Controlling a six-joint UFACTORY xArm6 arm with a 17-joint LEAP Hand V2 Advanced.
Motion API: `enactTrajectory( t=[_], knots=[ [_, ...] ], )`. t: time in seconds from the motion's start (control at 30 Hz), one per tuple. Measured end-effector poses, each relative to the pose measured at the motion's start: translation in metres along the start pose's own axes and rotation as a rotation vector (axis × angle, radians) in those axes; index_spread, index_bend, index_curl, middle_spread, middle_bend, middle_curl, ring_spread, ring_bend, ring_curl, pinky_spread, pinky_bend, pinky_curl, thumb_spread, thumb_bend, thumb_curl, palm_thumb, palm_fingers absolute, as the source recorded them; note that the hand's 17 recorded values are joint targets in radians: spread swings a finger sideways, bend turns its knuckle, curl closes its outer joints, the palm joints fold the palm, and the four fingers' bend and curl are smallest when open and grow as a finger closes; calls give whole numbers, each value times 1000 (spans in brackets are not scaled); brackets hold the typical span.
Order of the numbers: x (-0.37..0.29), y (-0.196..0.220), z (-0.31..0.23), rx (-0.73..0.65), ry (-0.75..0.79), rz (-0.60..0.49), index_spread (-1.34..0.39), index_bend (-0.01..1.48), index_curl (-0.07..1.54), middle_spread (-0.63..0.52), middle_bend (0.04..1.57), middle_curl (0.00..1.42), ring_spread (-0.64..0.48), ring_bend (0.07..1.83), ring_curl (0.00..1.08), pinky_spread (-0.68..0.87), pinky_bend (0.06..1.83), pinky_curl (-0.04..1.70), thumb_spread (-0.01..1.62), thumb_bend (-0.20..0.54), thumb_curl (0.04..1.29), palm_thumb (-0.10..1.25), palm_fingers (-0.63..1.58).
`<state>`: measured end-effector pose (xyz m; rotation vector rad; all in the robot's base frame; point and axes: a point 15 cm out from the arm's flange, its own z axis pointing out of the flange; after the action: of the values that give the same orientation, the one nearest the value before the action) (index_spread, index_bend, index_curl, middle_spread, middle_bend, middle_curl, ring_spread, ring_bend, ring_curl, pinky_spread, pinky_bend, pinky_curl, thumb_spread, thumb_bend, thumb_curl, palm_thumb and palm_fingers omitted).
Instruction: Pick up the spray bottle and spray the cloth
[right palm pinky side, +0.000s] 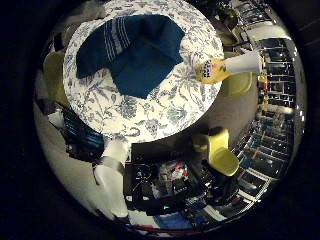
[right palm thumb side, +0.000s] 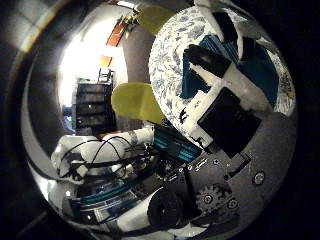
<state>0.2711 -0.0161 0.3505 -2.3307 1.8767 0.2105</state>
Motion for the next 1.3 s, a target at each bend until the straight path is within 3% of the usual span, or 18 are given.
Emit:
enactTrajectory(
  t=[0.23, 0.4, 0.57, 0.93, 1.3],
  knots=[
    [11, 7, -23, 49, 2, 36, -437, 190, 699, -216, 761, 525, -196, 960, 407, -282, 1100, -3, 1118, -20, 450, 920, 897],
    [25, 8, -50, 142, -29, 115, -437, 190, 683, -219, 770, 524, -197, 958, 405, -308, 1116, -5, 1147, -35, 406, 725, 914],
    [44, 8, -77, 281, -95, 217, -422, 178, 664, -219, 778, 524, -205, 961, 408, -312, 1131, -2, 1150, -24, 360, 626, 917],
    [103, 23, -116, 576, -188, 395, -394, 173, 614, -198, 817, 526, -206, 994, 417, -307, 1145, -3, 1140, -19, 338, 615, 884],
    [172, 63, -117, 876, -337, 562, -324, 191, 541, -165, 768, 520, -150, 1020, 433, -157, 1166, -11, 1120, -21, 352, 630, 468]
  ],
)
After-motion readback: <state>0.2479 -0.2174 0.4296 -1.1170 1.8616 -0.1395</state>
